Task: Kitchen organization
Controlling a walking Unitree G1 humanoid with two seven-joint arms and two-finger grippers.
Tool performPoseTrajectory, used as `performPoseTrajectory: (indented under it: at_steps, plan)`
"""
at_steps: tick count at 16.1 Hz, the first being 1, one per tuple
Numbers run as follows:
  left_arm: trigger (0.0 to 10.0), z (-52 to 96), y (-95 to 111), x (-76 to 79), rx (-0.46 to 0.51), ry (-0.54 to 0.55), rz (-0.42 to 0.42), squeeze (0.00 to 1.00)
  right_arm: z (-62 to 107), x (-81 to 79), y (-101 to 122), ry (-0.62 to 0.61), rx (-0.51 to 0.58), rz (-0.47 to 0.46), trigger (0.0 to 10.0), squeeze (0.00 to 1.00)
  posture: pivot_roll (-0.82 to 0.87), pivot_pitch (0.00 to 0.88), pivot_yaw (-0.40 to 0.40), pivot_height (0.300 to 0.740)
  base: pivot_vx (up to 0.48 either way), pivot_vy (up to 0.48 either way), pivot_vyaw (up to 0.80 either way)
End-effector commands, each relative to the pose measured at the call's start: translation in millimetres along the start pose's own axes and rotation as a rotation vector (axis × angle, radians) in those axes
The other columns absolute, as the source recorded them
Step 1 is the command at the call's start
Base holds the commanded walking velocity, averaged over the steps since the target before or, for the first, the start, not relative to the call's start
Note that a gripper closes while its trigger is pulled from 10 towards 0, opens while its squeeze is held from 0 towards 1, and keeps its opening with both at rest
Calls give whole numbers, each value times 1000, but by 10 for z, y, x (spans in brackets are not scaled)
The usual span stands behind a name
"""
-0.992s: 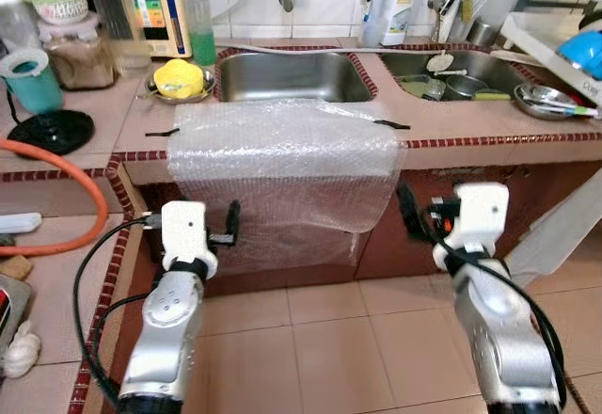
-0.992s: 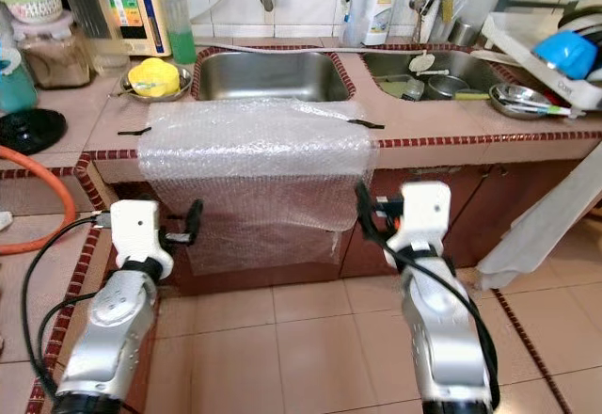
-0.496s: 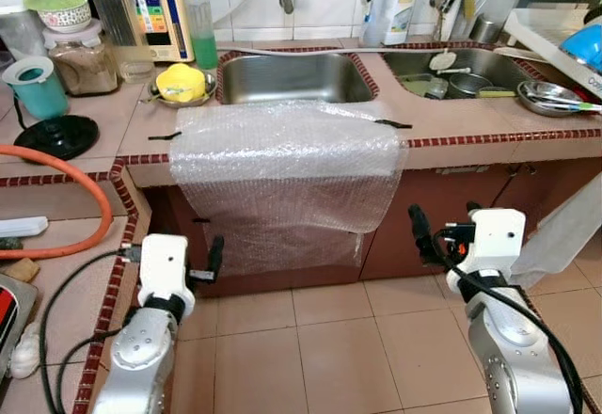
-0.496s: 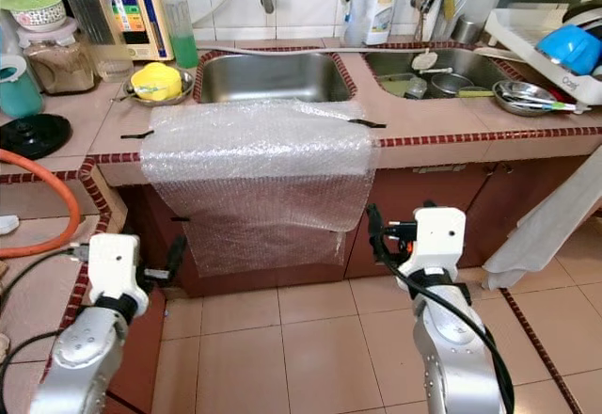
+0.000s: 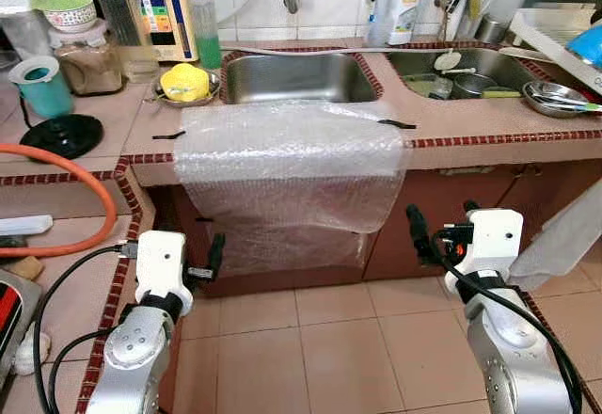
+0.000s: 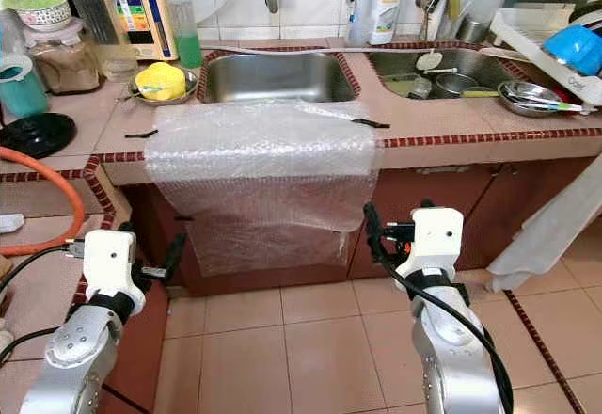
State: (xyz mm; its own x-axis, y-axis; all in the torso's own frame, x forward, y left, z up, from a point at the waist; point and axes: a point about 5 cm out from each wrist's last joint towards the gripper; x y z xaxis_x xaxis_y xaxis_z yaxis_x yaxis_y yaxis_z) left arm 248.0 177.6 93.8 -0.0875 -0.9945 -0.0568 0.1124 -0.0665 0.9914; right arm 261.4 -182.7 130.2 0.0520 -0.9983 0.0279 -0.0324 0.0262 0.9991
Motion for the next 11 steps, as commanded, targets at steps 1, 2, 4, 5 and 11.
performPoseTrajectory:
  at_steps: [1, 2, 4, 5, 11]
  plan:
    - [10000, -3, 38, 21, 8, -14, 9, 0, -13, -8, 57, 3, 18, 0, 10000, 0, 30, 0, 30, 740, 0, 0, 0]
    - [10000, -14, 52, 24, 12, -14, 10, 0, -24, -5, 64, 0, 21, 0, 10000, 0, 30, 0, 29, 740, 266, 0, 0]
    - [10000, -28, 72, 34, 18, -12, 18, 0, -48, -13, 87, 3, 30, 2, 10000, 0, 29, 0, 25, 740, 287, 0, 0]
    - [10000, -31, 78, 35, 20, -12, 19, 0, -55, -15, 93, 5, 32, 2, 10000, 0, 29, 0, 24, 740, 300, 0, 0]
    - [10000, -42, 83, 49, 25, -8, 30, 0, -110, -11, 120, 12, 42, 7, 10000, 0, 33, 0, 15, 740, 334, 0, 0]
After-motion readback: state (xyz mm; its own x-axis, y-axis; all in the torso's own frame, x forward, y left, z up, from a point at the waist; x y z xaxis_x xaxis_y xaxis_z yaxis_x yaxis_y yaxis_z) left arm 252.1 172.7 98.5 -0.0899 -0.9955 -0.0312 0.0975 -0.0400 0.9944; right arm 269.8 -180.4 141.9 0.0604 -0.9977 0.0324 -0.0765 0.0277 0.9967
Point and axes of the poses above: a point about 5 cm out from each wrist's last joint towards the gripper, its own z axis pointing back from the gripper into the wrist, its own y axis along the axis of the wrist's last joint, x = y × z
